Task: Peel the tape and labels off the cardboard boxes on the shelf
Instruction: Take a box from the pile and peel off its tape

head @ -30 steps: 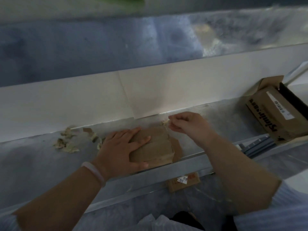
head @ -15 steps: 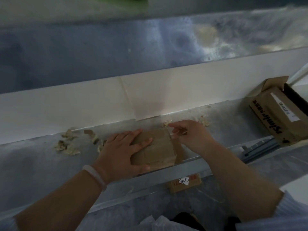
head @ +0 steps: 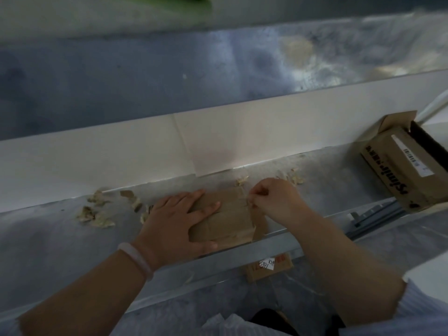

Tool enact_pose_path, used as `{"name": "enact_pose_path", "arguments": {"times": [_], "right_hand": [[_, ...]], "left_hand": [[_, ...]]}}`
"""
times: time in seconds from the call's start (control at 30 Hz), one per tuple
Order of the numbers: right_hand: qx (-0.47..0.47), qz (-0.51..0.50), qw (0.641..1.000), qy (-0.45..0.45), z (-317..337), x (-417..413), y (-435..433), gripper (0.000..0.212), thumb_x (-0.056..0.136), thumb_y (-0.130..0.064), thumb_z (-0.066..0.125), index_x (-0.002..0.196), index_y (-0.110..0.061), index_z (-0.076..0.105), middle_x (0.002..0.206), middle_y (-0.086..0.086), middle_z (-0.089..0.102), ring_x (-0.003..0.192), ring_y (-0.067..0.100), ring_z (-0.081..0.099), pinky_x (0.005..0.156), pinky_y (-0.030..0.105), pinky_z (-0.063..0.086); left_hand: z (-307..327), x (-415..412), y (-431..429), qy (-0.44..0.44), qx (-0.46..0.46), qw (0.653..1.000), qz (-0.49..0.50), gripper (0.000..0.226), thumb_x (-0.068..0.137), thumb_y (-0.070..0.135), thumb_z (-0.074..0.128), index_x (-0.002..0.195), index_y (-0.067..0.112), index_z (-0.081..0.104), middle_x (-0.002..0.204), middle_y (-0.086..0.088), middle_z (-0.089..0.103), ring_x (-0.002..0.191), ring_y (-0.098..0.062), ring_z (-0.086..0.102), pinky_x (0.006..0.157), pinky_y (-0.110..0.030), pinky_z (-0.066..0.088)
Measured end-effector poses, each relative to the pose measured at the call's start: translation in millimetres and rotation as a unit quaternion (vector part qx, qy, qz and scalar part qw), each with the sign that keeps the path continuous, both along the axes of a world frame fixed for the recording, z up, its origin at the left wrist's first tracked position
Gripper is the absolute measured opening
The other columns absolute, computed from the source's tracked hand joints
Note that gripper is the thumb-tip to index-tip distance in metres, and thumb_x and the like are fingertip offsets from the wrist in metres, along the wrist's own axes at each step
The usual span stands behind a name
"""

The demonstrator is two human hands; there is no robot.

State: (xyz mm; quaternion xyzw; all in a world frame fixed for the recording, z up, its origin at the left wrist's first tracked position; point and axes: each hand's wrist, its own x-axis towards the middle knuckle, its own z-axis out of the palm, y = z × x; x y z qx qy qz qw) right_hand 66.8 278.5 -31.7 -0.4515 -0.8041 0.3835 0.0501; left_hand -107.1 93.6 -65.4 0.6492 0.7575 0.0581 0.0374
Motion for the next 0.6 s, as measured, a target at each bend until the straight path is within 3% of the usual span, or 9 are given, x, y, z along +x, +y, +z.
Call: {"name": "enact_pose_path", "arguments": {"times": [0.07,0.13,0.2,0.3,0.4,0.6], "right_hand": [[-0.198,-0.119,0.964,0.133,5,2,-2,0.009,0.088,-0.014,0.065,0.081,-0.01,0.07,0.083,0.008,0.074,0.076,0.019,0.071,0.063,0.026,0.055],[-0.25,-0.141,0.939,0.192,9,6,0,0.008,0.089,-0.01,0.066,0.083,-0.004,0.069,0.084,0.016,0.073,0.078,0.023,0.072,0.067,0.028,0.058],[-0.23,-0.111,0.947,0.196,9,7,0,0.007,0.084,-0.012,0.073,0.089,-0.007,0.07,0.085,0.012,0.074,0.08,0.021,0.073,0.073,0.029,0.059],[-0.086,-0.037,0.991,0.097,2,6,-4,0.019,0.077,-0.026,0.081,0.093,-0.021,0.073,0.087,-0.005,0.073,0.082,0.007,0.068,0.078,0.02,0.054],[-0.009,-0.009,0.998,0.064,-1,5,-9,0.015,0.08,-0.028,0.077,0.094,-0.026,0.073,0.084,-0.017,0.066,0.081,-0.005,0.06,0.072,0.008,0.044],[0.047,0.032,0.998,0.013,2,-3,2,0.003,0.089,-0.024,0.066,0.087,-0.025,0.066,0.078,-0.013,0.063,0.076,0.002,0.057,0.062,0.009,0.039]], "left_hand": [[0,-1,0,-0.002,-0.004,1.0,-0.001,0.079,0.069,0.094,0.019,0.141,0.061,0.009,0.157,0.007,0.025,0.134,-0.026,0.04,0.107,-0.048,0.031],[0,-1,0,-0.003,0.002,1.0,-0.003,0.079,0.07,0.093,0.02,0.142,0.06,0.01,0.156,0.006,0.027,0.133,-0.026,0.041,0.106,-0.048,0.032],[0,0,0,0.004,0.008,1.0,-0.006,0.079,0.072,0.092,0.021,0.143,0.057,0.014,0.154,0.004,0.032,0.13,-0.027,0.045,0.104,-0.048,0.035],[0,-1,0,0.004,0.008,1.0,-0.006,0.08,0.072,0.092,0.022,0.143,0.056,0.017,0.153,0.004,0.034,0.129,-0.027,0.046,0.103,-0.048,0.036],[1,0,0,0.004,0.004,1.0,-0.005,0.08,0.072,0.092,0.022,0.143,0.056,0.017,0.154,0.004,0.031,0.131,-0.026,0.044,0.104,-0.047,0.034],[2,0,0,0.004,-0.002,1.0,-0.013,0.081,0.07,0.093,0.024,0.143,0.057,0.018,0.155,0.006,0.03,0.133,-0.024,0.041,0.106,-0.046,0.031]]}}
